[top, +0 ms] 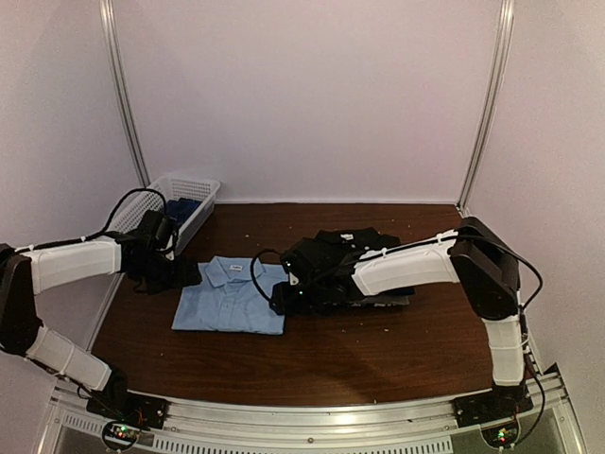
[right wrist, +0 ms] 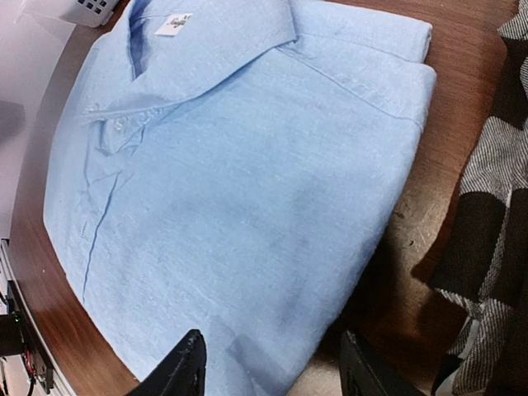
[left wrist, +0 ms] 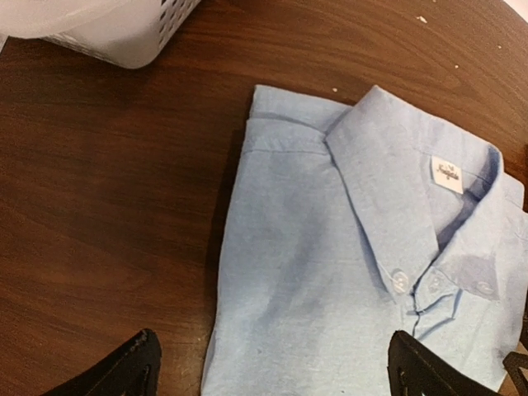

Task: Fold and stack the long sleeve shirts
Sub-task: Pick up the square-folded shirt from the center of the board.

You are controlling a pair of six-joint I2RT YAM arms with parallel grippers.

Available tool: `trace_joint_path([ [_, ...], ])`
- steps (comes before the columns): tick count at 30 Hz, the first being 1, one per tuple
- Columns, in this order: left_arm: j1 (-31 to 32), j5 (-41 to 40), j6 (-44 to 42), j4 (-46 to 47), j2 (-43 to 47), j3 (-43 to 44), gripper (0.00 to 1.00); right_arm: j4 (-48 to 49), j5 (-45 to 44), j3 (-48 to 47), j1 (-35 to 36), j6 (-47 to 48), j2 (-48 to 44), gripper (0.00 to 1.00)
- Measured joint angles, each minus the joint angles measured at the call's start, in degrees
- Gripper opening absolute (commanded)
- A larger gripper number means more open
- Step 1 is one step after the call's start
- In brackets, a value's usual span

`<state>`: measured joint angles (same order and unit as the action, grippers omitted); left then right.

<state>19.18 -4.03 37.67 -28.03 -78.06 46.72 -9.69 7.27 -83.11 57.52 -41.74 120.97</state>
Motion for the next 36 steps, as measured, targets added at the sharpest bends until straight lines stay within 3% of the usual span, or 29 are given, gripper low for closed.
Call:
trace_joint_path([
  [8, -1.79, 1.14, -0.44, 2.69, -4.98, -0.42, 0.96, -1.2, -0.79, -3.23, -0.87, 0.66, 2.36, 0.55],
  [16, -3.08, 2.89, -1.31, 6.01, -8.63, -0.55, 0.88, -2.43, -0.87, -7.69, -2.08, 1.55, 6.01, 0.53],
  [33, -3.13, 6.43, -1.33, 9.64, -12.7, -1.66, 0.81, -3.74, -3.17, -7.93, -2.14, 3.06, 6.75, 0.54],
  [36, -3.13, 6.38, -1.31, 10.49, -12.98, -1.73, 0.75, -3.65, -3.17, -8.28, -2.14, 3.06, 7.02, 0.52],
])
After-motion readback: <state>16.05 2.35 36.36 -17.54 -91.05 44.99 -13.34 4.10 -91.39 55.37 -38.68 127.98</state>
